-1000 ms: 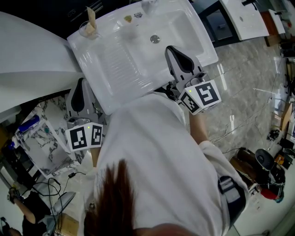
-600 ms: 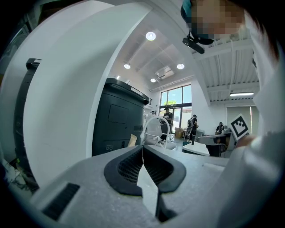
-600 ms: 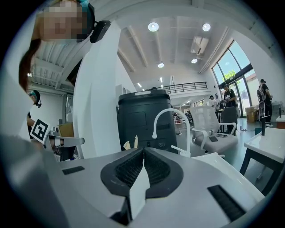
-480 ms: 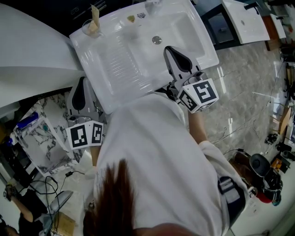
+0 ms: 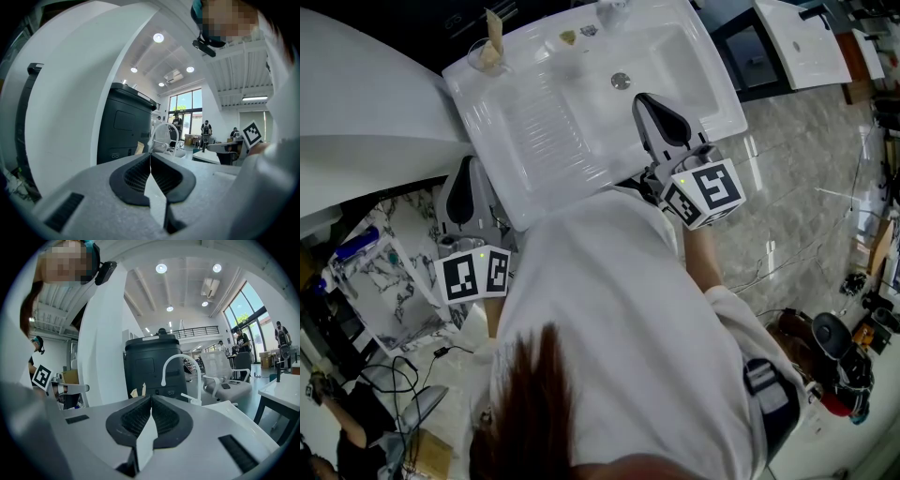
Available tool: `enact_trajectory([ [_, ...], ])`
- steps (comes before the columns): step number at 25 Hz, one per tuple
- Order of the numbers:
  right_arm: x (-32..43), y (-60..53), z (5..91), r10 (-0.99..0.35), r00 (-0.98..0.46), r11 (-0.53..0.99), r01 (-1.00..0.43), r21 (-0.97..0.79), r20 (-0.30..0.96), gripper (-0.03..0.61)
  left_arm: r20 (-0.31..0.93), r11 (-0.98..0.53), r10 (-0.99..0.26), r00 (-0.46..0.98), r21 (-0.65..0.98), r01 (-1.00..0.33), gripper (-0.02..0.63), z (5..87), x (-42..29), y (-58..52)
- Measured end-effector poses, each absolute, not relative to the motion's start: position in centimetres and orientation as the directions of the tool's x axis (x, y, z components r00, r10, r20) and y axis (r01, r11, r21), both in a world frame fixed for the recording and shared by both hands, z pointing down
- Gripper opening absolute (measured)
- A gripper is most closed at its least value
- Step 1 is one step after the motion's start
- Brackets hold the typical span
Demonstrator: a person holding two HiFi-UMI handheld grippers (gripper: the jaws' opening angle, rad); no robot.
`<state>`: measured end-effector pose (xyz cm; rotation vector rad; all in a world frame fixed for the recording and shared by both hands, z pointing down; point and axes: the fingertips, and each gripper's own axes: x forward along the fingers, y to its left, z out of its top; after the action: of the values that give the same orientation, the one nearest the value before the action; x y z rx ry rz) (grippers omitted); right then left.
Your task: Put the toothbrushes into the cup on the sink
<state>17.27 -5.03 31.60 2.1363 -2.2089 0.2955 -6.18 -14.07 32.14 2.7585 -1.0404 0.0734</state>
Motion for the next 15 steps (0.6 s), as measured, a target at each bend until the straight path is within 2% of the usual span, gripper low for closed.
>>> enact_trajectory([
  [15,17.09,-5.19,31.60,-0.984,-0.042,0.028,-0.996,-0.083,0.176,0.017,0.115,-0.741,-0.642,0.758,0.160,-0.652,0.015,31.98,-5.96,-14.18],
])
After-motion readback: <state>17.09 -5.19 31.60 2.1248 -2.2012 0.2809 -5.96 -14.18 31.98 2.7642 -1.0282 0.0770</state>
